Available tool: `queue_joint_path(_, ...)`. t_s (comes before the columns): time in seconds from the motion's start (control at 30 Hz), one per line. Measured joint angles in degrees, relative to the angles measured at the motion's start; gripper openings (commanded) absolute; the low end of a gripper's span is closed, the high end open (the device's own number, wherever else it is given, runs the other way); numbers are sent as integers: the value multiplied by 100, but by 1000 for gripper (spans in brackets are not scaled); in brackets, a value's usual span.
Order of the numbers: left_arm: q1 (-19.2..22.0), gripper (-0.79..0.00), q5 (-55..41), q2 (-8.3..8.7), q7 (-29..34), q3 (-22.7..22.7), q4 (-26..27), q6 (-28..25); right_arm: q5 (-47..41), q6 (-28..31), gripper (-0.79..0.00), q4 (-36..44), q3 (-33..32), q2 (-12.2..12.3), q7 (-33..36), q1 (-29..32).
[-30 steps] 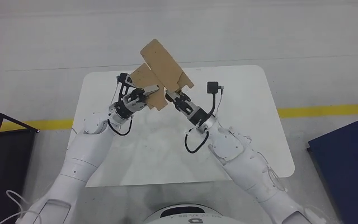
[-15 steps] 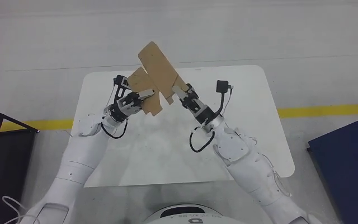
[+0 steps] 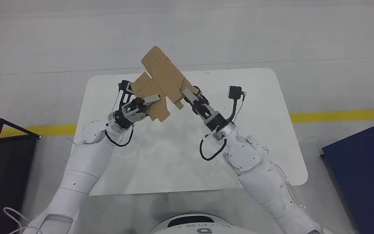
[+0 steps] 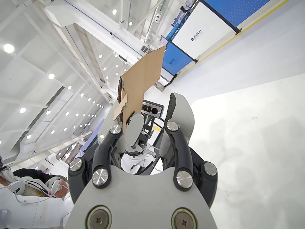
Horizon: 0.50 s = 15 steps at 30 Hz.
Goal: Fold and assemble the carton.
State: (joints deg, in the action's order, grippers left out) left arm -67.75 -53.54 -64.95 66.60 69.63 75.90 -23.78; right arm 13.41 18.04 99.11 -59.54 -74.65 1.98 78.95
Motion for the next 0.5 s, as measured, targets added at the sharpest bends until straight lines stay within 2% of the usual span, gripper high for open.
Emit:
queue_joint_path(0.27, -29, -785, 95, -28, 125, -55, 70, 107, 109, -59, -413, 62, -10, -11, 87, 59)
queue_joint_path(0.5, -65, -785, 272, -27, 175, 0, 111, 85, 159, -98, -474, 76, 39, -38, 129, 36)
